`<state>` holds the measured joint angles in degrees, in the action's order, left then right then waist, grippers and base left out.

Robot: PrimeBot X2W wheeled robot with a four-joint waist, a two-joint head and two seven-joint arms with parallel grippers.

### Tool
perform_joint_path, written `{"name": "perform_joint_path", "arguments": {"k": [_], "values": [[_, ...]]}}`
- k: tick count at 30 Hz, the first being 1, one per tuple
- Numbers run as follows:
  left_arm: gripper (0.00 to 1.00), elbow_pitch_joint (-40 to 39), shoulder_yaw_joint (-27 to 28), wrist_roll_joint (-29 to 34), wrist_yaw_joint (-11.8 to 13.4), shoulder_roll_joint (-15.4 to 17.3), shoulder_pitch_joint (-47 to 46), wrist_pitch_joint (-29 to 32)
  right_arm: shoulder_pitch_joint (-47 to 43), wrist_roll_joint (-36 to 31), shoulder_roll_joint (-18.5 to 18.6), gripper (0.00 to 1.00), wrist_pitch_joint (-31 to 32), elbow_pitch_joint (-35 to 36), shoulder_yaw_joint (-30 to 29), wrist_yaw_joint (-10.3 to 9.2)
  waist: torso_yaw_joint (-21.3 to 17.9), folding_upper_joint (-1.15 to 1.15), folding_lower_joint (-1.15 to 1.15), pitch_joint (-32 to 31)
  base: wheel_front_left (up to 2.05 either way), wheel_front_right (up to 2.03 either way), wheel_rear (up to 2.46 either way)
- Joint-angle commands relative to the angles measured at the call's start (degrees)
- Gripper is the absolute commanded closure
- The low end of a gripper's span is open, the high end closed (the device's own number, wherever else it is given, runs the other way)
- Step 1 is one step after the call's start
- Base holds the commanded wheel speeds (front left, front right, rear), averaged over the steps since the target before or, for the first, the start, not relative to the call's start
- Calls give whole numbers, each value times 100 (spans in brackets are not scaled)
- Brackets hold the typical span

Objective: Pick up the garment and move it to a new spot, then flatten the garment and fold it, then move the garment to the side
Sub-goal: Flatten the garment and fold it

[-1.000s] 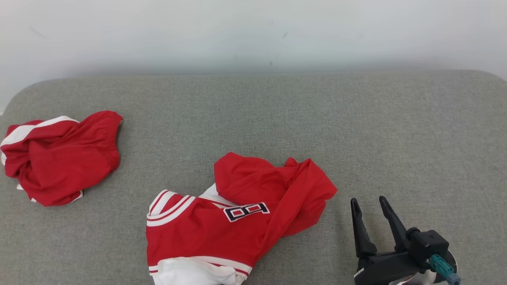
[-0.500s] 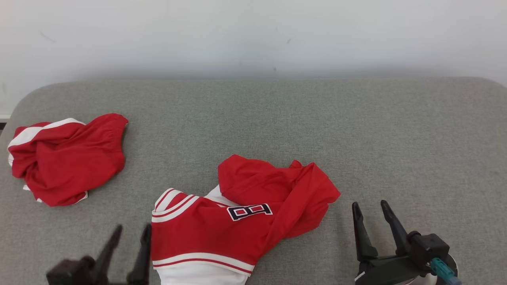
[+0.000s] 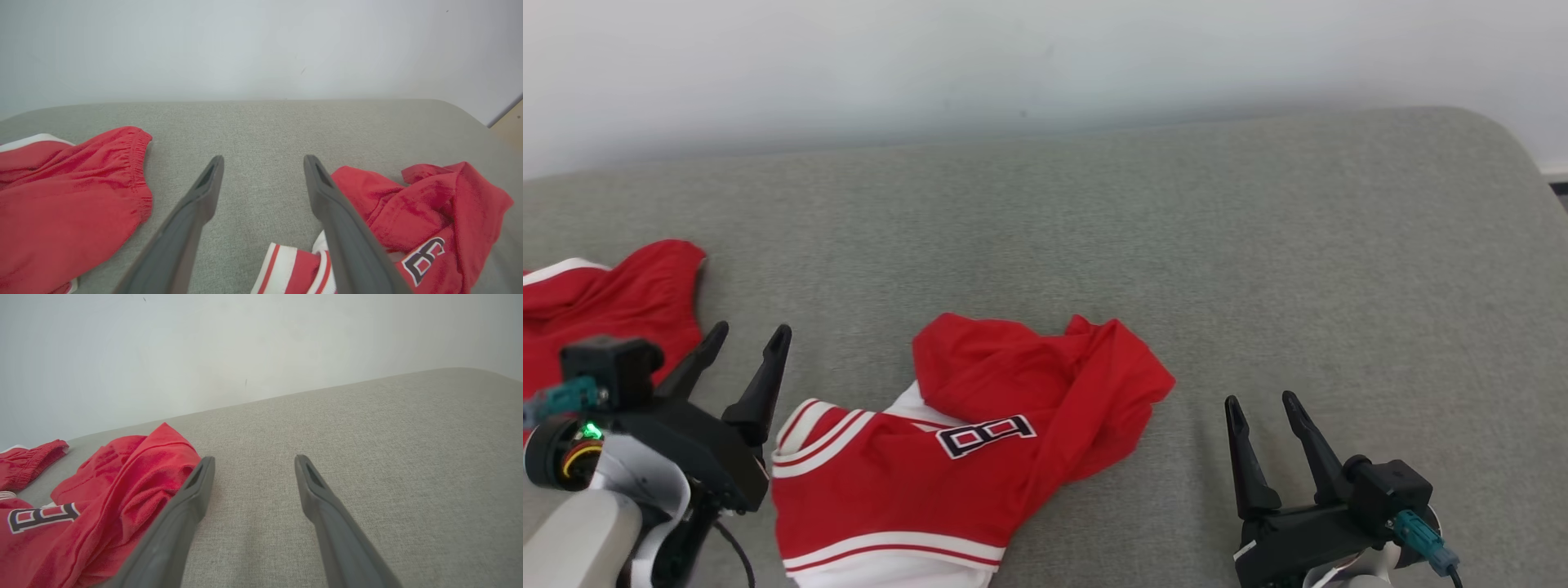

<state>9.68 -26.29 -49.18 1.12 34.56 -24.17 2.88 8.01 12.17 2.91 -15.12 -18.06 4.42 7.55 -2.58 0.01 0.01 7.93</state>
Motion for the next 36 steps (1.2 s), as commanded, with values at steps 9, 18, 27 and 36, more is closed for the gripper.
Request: {"name": "perform_joint_path", "arguments": {"k": [9, 18, 27, 36], "values": [[0, 123, -382, -596, -177, 450, -313, 1902, -7, 189, -6, 0, -4, -9, -1, -13, -491, -1, -1, 128, 0, 0, 0], [0, -61, -581, -976, 95, 805, -113, 3171, -7, 216, -6, 0, -4, 0, -70, -13, -540, -1, -1, 190, 0, 0, 0], [100, -143, -522, -1206, -119, 644, -110, 3083, 68, 204, -6, 0, -4, -8, -118, -13, -490, -1, -1, 232, 0, 0, 0], [100, 111, -109, -303, -337, 157, -1152, 1164, 78, 85, -6, 0, -4, 32, -198, -13, -413, -1, -1, 206, 0, 0, 0]]}}
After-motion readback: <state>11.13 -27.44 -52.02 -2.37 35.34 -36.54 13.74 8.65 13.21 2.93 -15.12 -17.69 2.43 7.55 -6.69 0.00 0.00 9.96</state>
